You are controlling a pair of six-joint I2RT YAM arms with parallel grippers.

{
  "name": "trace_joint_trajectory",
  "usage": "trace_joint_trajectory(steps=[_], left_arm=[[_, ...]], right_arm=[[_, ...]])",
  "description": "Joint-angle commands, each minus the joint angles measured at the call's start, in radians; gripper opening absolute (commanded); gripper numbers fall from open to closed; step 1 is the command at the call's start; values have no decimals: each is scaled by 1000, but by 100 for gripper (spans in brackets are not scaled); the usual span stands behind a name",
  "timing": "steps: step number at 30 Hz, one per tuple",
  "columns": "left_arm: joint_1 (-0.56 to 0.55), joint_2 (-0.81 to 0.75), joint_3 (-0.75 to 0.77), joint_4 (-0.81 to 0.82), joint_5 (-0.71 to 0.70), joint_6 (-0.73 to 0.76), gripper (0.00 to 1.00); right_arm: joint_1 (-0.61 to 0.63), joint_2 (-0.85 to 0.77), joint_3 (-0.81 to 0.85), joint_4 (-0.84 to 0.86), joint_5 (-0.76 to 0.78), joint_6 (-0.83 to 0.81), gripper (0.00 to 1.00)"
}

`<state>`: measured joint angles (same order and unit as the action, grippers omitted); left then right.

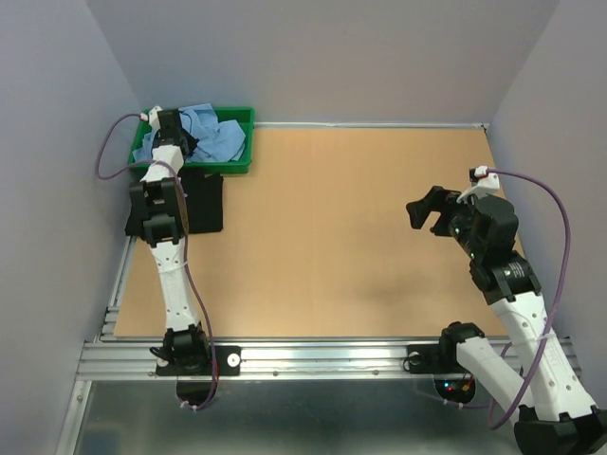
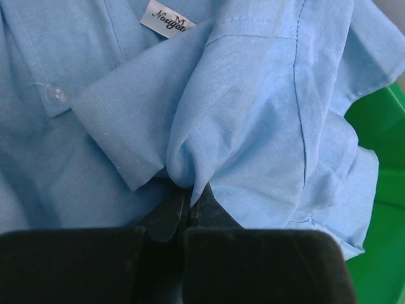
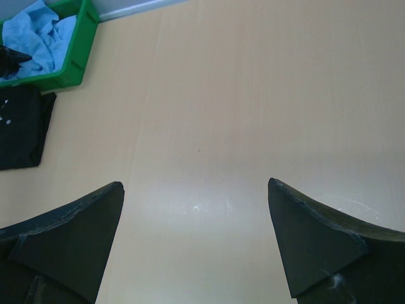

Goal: Fold and stack the long sleeve shirts
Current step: Grab the shirt from the pile, then move the shirt to the center of the board

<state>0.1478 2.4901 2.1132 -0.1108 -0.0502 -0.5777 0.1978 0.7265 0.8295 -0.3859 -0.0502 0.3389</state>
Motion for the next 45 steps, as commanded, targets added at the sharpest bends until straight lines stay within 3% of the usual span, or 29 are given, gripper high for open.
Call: trace_joint_trajectory(steps=[1,8,16,29,34,37,38,39,40,42,45], left_arm=[[4,-127,-36,135,90,-27,0],[-7,-341,-55,324,200,-65,0],[-99,-523,19,393,308,-57,0],[-491,-686,228,427,421,-47,0],[-609,-781,59,430,415,-19,0],[-654,-887,-151,439,400,39,0],[-683,-949,-283,442,391,50,0],[-695,-985,-359,442,345,53,8],[-709,-1020,-437,445,320,53,37],[-743,-1114,-666,442,273,41,65],[-772,-1240,-944,412,248,1,81]], right_arm=[[3,-36,63,25,-7,3,100],[5,-84,77,18,-11,-32,100],[5,-134,123,7,-5,-101,100],[5,-246,169,-25,-27,-178,100],[5,-311,175,-65,-63,-167,100],[5,-338,187,-109,-79,-166,100],[5,-344,189,-132,-79,-169,100],[5,-348,194,-143,-82,-167,100],[5,-352,197,-156,-82,-167,100],[5,-361,197,-185,-66,-156,100],[3,-368,195,-209,-53,-146,100]])
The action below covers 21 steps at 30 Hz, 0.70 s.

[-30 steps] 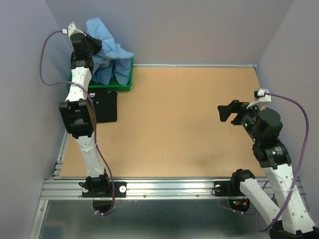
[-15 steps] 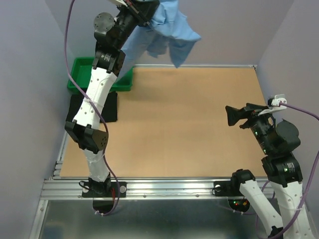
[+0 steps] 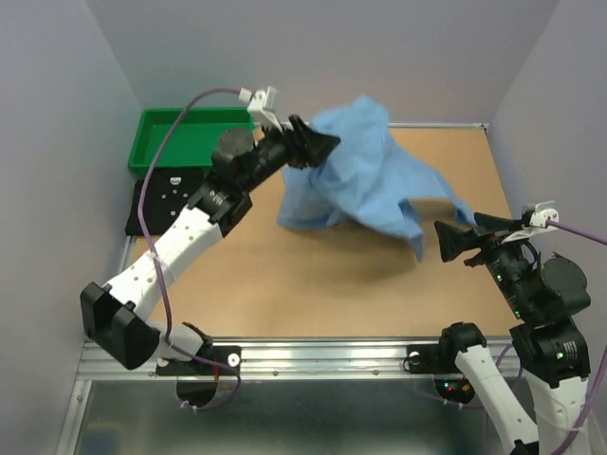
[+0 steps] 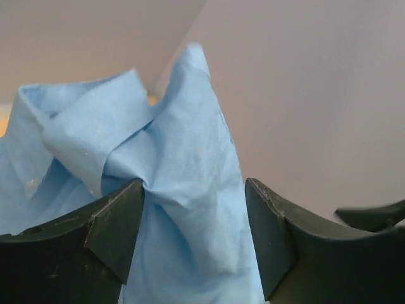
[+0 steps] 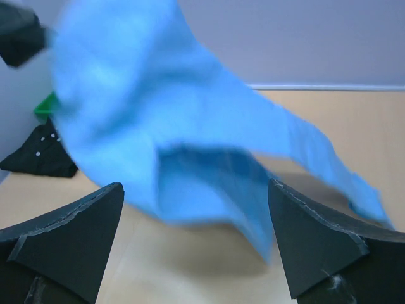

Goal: Fold and stack the long sleeve shirts
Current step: Move the shirt to the center of the board

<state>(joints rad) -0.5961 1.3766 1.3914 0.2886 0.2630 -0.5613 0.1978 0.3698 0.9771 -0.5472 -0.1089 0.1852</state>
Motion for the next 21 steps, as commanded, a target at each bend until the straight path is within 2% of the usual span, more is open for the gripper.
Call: trace_joint_trajectory(steps=[1,3,5,10,16,19,20,21], left_arm=[[-34,-161,-286,3,-73,-46,87],[-39,-267,-444,-34,-103,-74,93],[-39,-360,-538,-116,-172,-103,94],[-37,-444,-591,-253,-292,-115,94],[-37,-288,-523,-373,-335,4,94],[-36,-150,-459,-436,-350,92,94],[-36,-127,-459,-445,-350,109,94],[-31,-105,-444,-454,-370,119,94]], right_arm=[[5,-9,48,-53,6,13,100],[5,7,46,-77,6,31,100],[5,26,46,-91,5,45,100],[5,101,18,-89,14,88,100],[5,335,-3,-94,23,149,100],[5,530,3,-89,-49,129,99],[5,531,8,-85,-60,129,97],[5,605,15,-82,-72,106,96]])
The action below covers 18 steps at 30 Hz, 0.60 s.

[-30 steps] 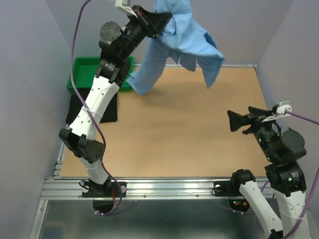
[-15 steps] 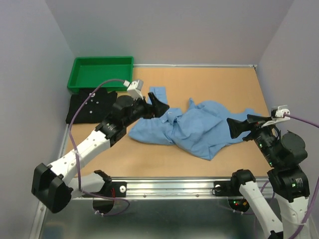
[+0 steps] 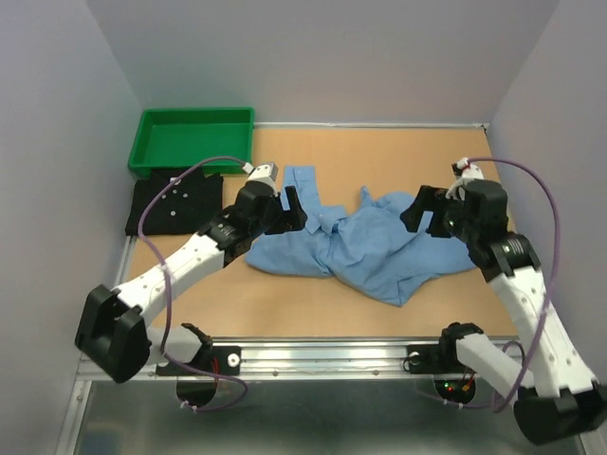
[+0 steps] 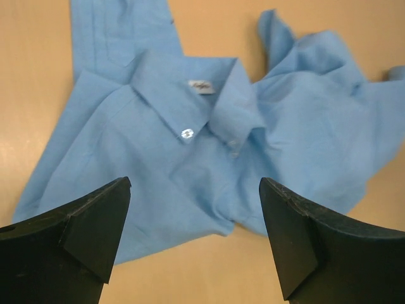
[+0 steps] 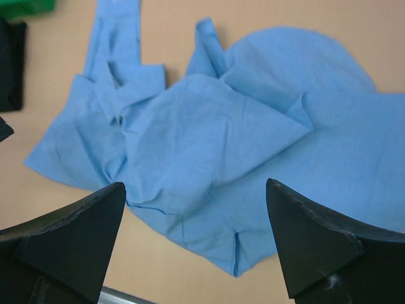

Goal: Fold and stack the long sleeve shirts
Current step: Move the shirt to the center of the board, then flatten the shirt out

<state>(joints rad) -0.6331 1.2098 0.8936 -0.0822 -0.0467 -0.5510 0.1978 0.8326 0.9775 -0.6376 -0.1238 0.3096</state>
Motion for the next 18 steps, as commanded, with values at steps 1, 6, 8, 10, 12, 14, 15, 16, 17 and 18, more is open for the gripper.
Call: trace_joint_trajectory(steps=[1,6,8,10,12,14,15,16,17,18], left_arm=[[9,82,60,-90,-64,129,94],[35,171,61,-73,-33,155,94],[58,183,48,-47,-18,158,94],[76,195,18,-25,1,171,94],[88,204,-21,2,19,174,93],[108,209,-57,19,40,171,92],[113,209,-68,24,42,172,91],[119,209,-80,27,71,174,91],[124,211,-90,33,73,175,91],[136,214,-108,36,77,175,91]], right_arm=[[5,184,27,12,-86,-30,92],[14,341,96,50,-189,-139,86],[40,391,115,75,-191,-168,84],[84,446,142,93,-182,-204,83],[132,489,165,98,-156,-234,83],[213,561,222,98,-110,-254,83],[238,589,243,98,-103,-268,83],[271,615,283,99,-102,-270,83],[288,640,308,99,-94,-271,84],[301,696,326,101,-91,-274,84]])
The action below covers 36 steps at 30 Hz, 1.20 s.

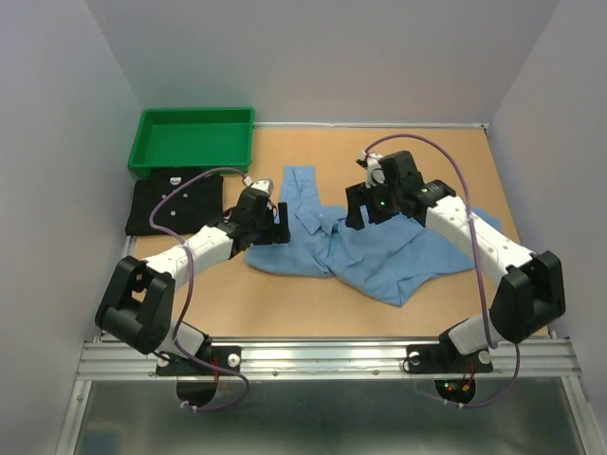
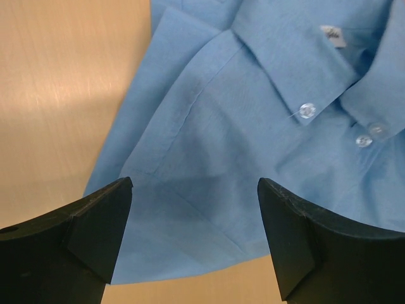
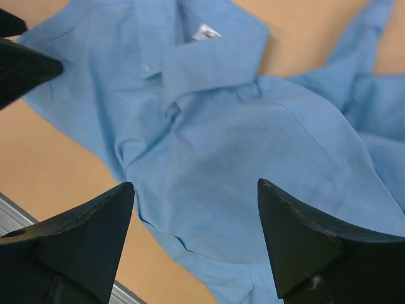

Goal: Fold and stack the long sleeve shirts
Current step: Flatten the shirt out

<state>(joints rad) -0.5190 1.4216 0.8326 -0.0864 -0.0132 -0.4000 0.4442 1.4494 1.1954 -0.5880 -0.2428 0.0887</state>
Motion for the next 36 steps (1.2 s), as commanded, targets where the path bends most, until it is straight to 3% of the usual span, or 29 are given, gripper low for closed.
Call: trace_joint_trajectory(steps=[1,8,14,18,26,31,36], left_arm=[[27,5,-56,42,45,24,91],[43,46,-89,59,53,-36,86],[56,98,-99,37,32,-36,81],[76,115,-92,27,35,-46,79],[119,135,-58,-1,32,-10,79],[123,109,-23,16,73,24,80],[123,37,-16,45,102,58,83]], right_arm=[[77,103,125,54,36,-56,84],[116,270,191,70,190,-75,78],[107,220,21,71,482,-9,64],[47,120,-127,71,517,77,62],[10,9,-209,42,426,111,64],[11,-15,-77,43,204,31,68],[10,68,93,47,60,-15,68]])
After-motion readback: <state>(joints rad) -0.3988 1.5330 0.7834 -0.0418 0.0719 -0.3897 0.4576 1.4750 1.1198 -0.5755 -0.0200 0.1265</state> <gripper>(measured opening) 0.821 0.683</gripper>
